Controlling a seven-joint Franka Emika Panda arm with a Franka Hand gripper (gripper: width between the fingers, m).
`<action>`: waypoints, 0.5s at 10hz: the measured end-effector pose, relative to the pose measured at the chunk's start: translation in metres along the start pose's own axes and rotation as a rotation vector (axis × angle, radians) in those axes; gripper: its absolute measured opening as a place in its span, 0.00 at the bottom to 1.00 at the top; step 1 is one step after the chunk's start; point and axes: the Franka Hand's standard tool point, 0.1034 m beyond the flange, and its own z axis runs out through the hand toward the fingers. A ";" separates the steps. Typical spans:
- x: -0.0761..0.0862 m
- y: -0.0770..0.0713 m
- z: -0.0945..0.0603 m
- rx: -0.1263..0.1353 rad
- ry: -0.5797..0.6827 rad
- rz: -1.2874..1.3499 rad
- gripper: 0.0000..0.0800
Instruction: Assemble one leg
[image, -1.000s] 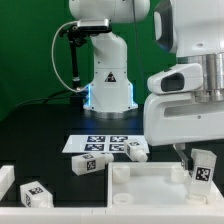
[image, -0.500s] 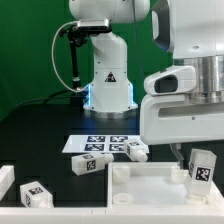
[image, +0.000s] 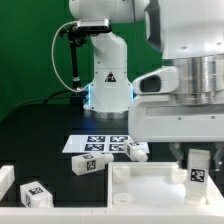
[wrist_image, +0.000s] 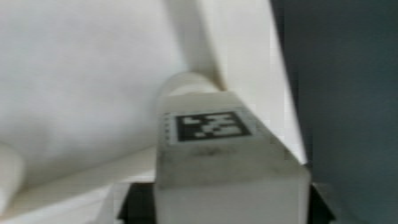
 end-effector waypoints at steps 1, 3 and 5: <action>0.002 0.005 0.000 -0.004 0.001 0.050 0.37; 0.004 0.009 0.001 0.018 -0.009 0.300 0.36; 0.001 0.006 0.001 0.014 -0.020 0.566 0.36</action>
Offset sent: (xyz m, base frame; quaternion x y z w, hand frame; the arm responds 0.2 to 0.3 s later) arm -0.0025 0.0001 -0.0115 0.0145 -0.0715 0.3594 0.9303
